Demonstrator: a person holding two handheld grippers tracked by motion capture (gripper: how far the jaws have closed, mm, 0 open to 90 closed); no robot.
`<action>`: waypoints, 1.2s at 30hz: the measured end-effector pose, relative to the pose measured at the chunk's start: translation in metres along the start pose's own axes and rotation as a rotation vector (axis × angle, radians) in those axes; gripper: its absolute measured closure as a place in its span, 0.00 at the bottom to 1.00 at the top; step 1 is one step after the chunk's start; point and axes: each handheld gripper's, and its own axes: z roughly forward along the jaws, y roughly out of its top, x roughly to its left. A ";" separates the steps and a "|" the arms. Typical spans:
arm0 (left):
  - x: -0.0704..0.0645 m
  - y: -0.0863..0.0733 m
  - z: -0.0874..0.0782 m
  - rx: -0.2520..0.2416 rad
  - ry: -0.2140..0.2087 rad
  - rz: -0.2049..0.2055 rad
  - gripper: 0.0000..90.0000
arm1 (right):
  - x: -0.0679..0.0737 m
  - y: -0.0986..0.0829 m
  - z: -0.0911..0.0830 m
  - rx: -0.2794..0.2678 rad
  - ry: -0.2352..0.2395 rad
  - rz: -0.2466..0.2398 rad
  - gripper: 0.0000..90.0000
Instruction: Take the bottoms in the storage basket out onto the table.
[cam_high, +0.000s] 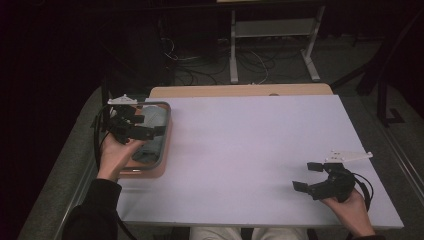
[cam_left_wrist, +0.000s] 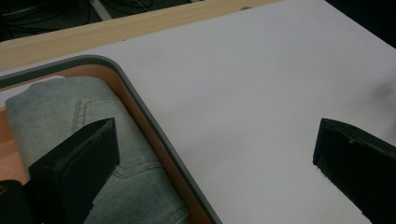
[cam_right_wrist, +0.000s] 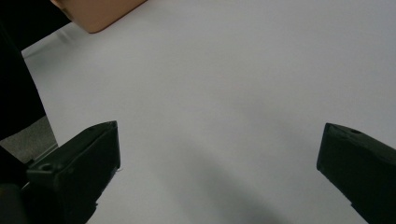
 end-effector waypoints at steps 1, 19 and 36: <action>0.000 0.000 0.000 0.000 0.000 0.000 0.00 | 0.000 0.000 0.000 0.000 0.000 -0.003 0.00; 0.038 0.004 -0.002 -0.060 0.071 -0.096 0.00 | 0.000 0.000 0.002 0.009 -0.004 -0.006 0.00; 0.065 -0.002 0.004 -0.071 0.130 -0.189 0.00 | 0.000 0.000 0.003 0.016 -0.005 -0.009 0.00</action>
